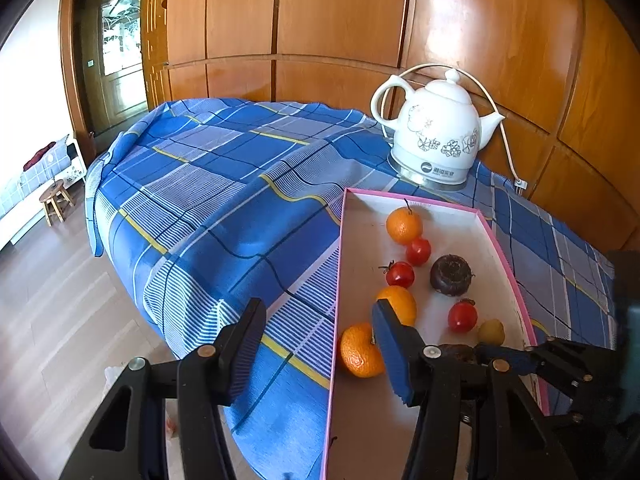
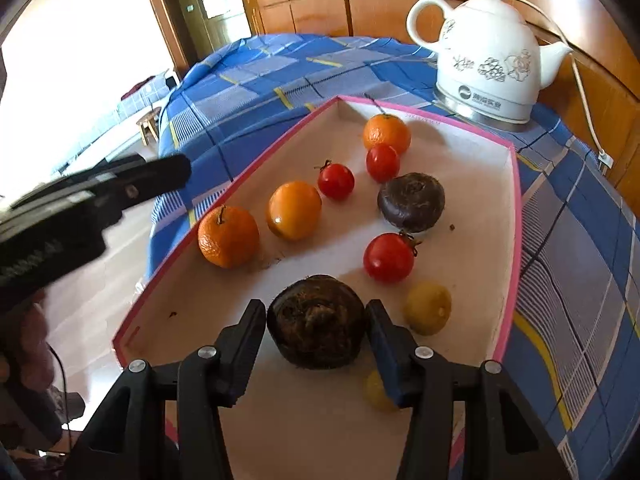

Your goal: Organize fruits

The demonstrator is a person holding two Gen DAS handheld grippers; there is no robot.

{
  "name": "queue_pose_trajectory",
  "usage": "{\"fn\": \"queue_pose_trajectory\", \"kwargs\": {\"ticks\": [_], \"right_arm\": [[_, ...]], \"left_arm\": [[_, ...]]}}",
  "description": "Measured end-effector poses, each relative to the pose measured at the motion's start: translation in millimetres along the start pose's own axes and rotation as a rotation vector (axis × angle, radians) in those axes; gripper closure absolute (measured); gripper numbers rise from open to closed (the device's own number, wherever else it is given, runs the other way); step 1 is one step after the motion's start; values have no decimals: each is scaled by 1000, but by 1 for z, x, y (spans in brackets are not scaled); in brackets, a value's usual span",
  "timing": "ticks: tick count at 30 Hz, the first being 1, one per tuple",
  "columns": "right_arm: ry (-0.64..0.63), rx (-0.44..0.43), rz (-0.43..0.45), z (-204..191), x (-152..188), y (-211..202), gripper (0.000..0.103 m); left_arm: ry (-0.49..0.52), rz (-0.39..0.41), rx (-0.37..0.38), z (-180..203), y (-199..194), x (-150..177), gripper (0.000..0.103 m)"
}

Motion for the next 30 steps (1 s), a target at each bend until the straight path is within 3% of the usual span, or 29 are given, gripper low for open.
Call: {"fn": "queue_pose_trajectory", "kwargs": {"ticks": [6, 9, 14, 23, 30], "right_arm": [[-32, 21, 21, -6, 5, -8, 53], [-70, 83, 20, -10, 7, -4, 58], [-77, 145, 43, -5, 3, -1, 58], [9, 74, 91, 1, 5, -18, 58], [43, 153, 164, 1, 12, -45, 58]], "left_arm": [[0, 0, -2, 1, -1, 0, 43], [2, 5, 0, 2, -3, 0, 42], [12, 10, 0, 7, -6, 1, 39], [41, 12, -3, 19, -11, 7, 34], [52, 31, -8, 25, -21, 11, 27]]}}
Point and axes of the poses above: each gripper's, at about its wrist camera, not at the fingertips, and y roughly the way its jaws point, z to its right, x to its underside, the point moved 3 cm from there along y, roughly the way its jaws point, and after that the axes turned 1 degree about -x, right-handed, at the moved point
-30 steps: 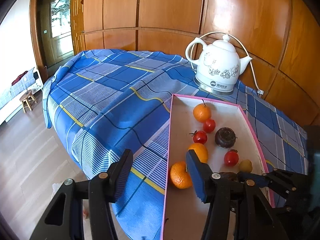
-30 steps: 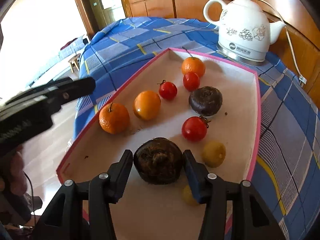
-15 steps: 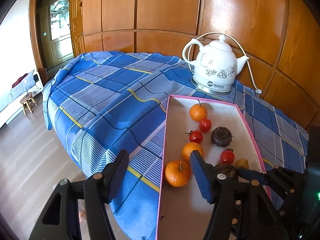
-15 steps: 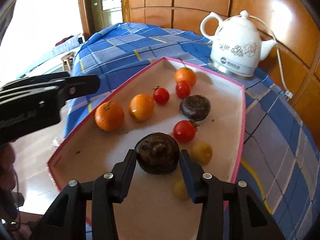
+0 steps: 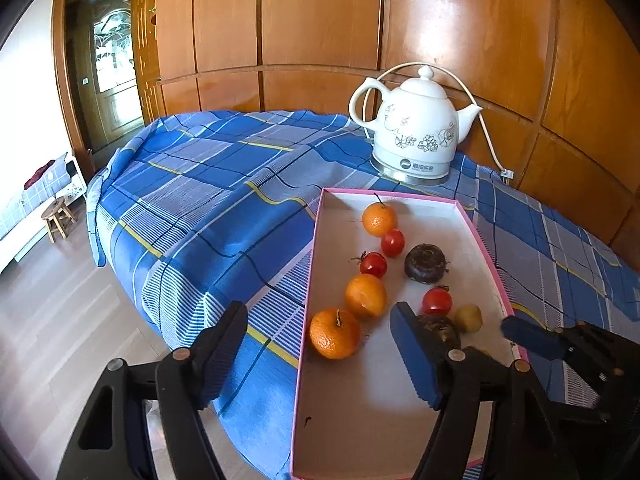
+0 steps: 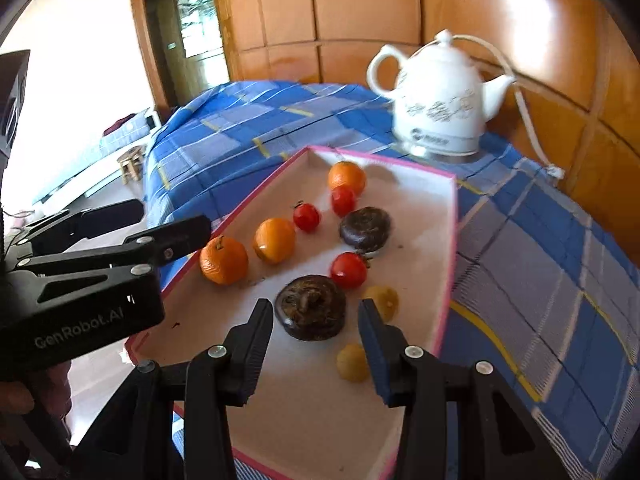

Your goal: Organize fruits

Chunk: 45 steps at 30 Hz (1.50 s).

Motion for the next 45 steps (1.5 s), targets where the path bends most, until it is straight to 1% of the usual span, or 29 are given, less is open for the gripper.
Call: {"fn": "queue_pose_trajectory", "kwargs": {"ticks": [1, 6, 9, 11, 12, 13, 19, 25, 33, 45], "right_arm": [[14, 18, 11, 2, 2, -5, 58], [102, 117, 55, 18, 12, -28, 58], [167, 169, 67, 27, 22, -40, 58], [189, 213, 76, 31, 29, -48, 57], [196, 229, 77, 32, 32, -50, 57], [204, 236, 76, 34, 35, -51, 57], [243, 282, 53, 39, 48, -52, 57], [261, 298, 61, 43, 50, -55, 57], [244, 285, 60, 38, 49, -53, 57], [221, 291, 78, 33, 46, -55, 57]], "left_arm": [[1, 3, 0, 0, -2, 1, 24], [9, 28, 14, 7, -18, 6, 19], [14, 46, 26, 11, -28, 11, 10], [17, 60, 38, 14, -36, 15, 7], [18, 63, 39, 16, -38, 17, 2], [20, 64, 37, 17, -39, 18, 0], [34, 64, 28, 25, -39, 23, 0], [8, 68, 33, 19, -37, 22, 0], [-9, 62, 20, 13, -32, 22, 0], [-1, 62, 15, 11, -29, 21, 0]]}}
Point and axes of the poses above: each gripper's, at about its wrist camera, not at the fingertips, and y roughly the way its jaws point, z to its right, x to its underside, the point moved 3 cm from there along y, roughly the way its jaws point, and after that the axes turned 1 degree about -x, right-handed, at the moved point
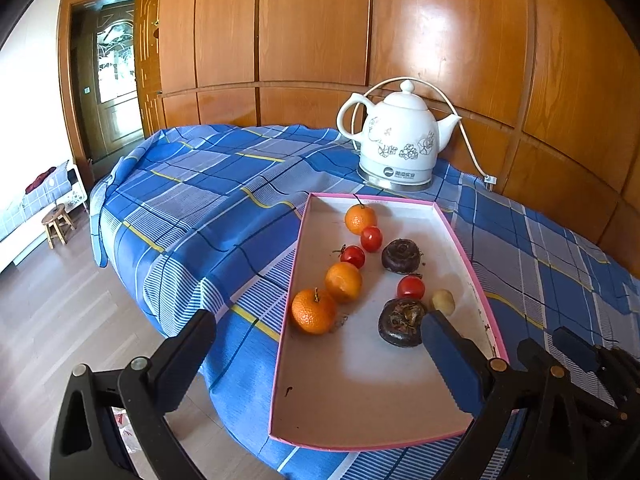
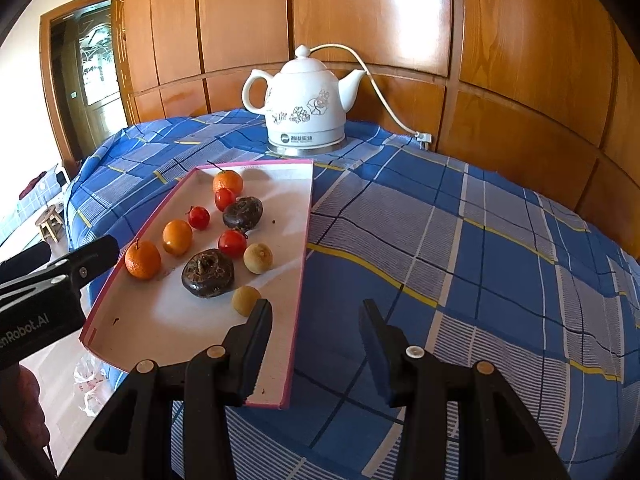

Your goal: Organize fruits

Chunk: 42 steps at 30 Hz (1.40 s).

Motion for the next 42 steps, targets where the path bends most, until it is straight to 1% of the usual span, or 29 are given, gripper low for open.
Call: {"fn": "queue_pose_trajectory", "kwargs": {"ticks": [42], "right_arm": [[-1, 1, 18, -1, -1, -4, 57]], "left_arm": [[21, 12, 1, 4, -4, 2, 0]]}}
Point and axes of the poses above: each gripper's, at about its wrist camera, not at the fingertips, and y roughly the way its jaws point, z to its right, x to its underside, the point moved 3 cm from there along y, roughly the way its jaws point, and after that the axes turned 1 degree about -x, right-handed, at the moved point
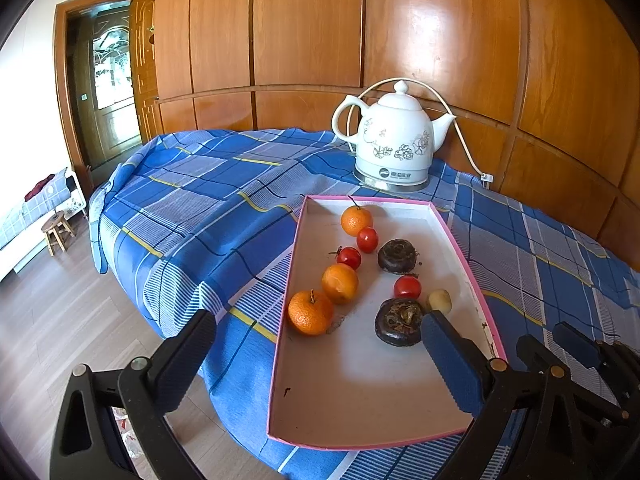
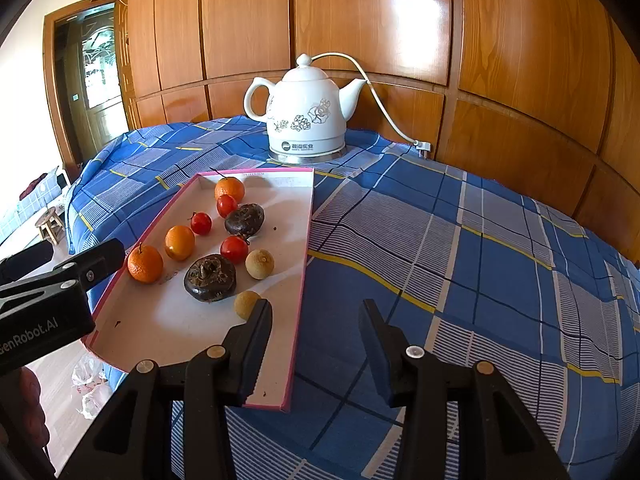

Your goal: Organize fruits

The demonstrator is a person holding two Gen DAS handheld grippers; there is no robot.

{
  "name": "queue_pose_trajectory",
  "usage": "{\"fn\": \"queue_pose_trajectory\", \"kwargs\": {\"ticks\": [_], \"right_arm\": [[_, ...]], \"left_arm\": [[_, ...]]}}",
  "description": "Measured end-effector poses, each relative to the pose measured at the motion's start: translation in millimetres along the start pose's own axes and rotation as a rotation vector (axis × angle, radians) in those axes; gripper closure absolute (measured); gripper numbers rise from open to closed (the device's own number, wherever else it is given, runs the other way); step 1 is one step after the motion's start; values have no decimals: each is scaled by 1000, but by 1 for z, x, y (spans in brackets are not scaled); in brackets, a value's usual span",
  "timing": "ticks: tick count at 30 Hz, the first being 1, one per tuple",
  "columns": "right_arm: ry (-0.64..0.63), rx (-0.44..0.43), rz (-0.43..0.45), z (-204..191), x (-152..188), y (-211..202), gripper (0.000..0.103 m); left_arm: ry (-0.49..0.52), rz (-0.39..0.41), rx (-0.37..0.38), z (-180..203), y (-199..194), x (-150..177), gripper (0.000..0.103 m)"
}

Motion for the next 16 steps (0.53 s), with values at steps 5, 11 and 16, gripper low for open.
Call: {"fn": "queue_pose_trajectory", "kwargs": {"ticks": [5, 11, 16], "right_arm": [[-2, 1, 2, 0, 0, 0, 57], [-8, -3, 7, -1, 0, -1, 57], [-12, -6, 11, -1, 0, -1, 57]], "left_arm": [[4, 2, 1, 1, 0, 0, 0], [8, 18, -3, 1, -2, -1, 0], [9, 17, 9, 2, -2, -1, 0]]}}
Point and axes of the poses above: each gripper's, at about its wrist camera, not at the fingertips, and y roughly the way its jaws point, z to its right, x to its underside, the point moved 3 cm from there along y, roughly the way its jaws point, and after that the axes turned 1 degree about -x, right-handed, at the moved point
